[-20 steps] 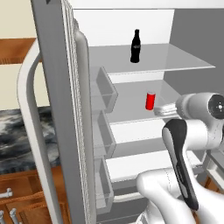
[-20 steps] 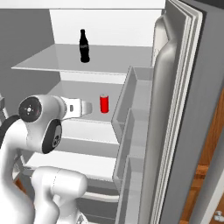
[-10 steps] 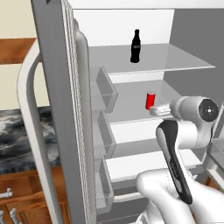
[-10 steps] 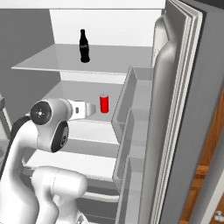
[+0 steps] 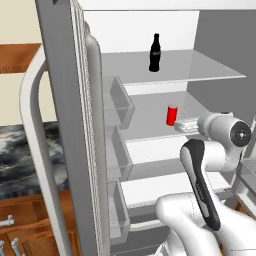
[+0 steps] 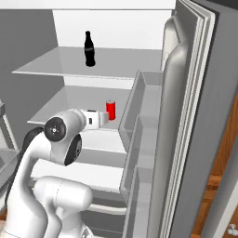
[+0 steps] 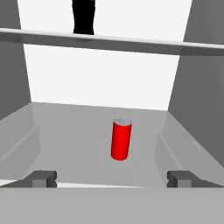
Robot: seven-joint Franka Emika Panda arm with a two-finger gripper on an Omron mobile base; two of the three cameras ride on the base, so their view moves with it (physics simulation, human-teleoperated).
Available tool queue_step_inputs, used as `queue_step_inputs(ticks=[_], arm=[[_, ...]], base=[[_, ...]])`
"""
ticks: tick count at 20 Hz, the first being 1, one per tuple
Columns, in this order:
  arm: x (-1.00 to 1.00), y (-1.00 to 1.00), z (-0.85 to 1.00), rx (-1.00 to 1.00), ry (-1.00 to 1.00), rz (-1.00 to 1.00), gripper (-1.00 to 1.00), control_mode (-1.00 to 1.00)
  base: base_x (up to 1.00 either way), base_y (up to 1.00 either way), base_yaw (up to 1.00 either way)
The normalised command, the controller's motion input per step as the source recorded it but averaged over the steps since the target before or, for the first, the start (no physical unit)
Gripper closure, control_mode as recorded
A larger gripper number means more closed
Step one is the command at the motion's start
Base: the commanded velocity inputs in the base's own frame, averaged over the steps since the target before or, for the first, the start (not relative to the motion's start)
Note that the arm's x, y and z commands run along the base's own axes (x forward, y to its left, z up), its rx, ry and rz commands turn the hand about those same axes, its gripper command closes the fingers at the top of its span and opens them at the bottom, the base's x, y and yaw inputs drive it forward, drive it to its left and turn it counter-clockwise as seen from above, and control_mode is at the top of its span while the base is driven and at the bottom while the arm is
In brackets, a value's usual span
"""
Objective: Open the fridge, grab two sodas, and place both sodas inside the bowl with ice on the dining counter.
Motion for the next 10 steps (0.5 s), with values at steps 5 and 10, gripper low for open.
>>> queue_step_inputs(ticks=[5,10], arm=[[0.14,-0.23,-0.06,0.03,-0.07,0.00,-1.00,-1.00],[0.29,-0.03,-0.13,0.04,0.00,0.00,-1.00,-1.00]], base=[[0.00,0.00,0.00],[0.00,0.00,0.00]])
